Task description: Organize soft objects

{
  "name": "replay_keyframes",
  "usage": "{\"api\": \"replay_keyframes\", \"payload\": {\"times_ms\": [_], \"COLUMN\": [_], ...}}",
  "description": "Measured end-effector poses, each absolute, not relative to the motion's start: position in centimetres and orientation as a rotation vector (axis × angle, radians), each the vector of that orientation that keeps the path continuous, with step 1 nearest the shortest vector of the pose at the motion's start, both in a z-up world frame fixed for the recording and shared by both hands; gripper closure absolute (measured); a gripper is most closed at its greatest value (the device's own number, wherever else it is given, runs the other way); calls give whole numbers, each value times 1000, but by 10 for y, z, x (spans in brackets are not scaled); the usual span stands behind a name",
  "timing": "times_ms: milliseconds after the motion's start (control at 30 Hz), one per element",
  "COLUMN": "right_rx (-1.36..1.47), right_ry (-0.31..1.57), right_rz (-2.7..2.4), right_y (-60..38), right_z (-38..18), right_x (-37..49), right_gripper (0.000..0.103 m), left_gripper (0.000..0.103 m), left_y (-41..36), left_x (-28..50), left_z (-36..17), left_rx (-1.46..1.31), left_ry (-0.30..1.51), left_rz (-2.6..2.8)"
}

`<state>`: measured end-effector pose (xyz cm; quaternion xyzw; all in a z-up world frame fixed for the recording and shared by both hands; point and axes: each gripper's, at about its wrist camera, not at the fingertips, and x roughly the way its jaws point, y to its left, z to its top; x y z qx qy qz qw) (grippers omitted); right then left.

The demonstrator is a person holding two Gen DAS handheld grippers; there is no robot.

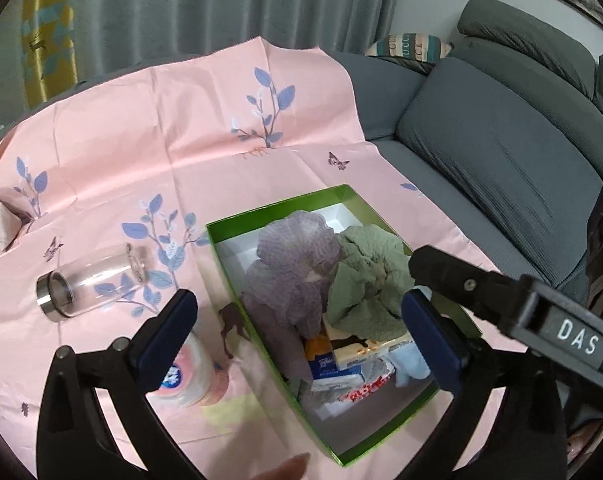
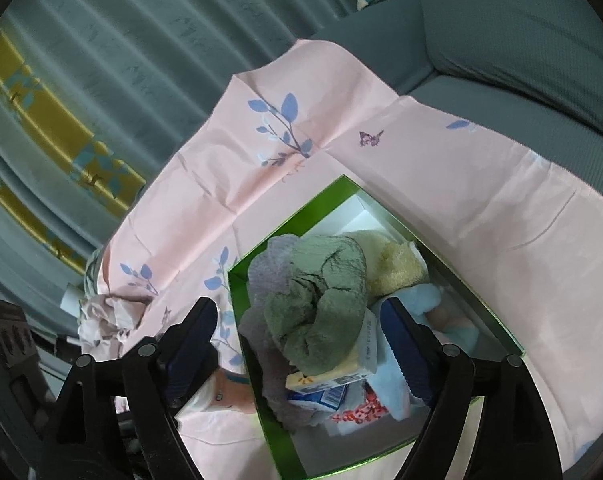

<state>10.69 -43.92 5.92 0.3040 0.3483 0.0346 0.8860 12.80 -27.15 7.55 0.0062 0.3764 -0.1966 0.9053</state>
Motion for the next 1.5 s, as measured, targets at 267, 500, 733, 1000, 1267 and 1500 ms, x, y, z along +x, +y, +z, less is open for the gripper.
{"api": "replay_keyframes", "payload": {"times_ms": [267,500,733,1000,1267,1500], "right_rx": [566,503,473,460,447,444], "right_ry": [677,644,633,647,672,674], "right_rz": [89,74,66,52,36,39], "right_y": [-423,-412,-406,-404,-400,-398], "right_z": [81,99,106,105,102,102], "right_x": [92,76,68,67,70,71], "right_gripper": [11,9,9,9,9,9], "left_gripper": [1,1,1,1,1,1], "left_y": [-256,-247,-242,-243,-242,-239], "left_x": [109,97,93,91,92,92], "left_z": [92,102,105,101,96,96], "left_rx": [3,-13,-23,-38,-40,-41], "left_ry": [740,721,725,752,777,780], "left_rz": [-384,-372,-375,-383,-389,-387]}}
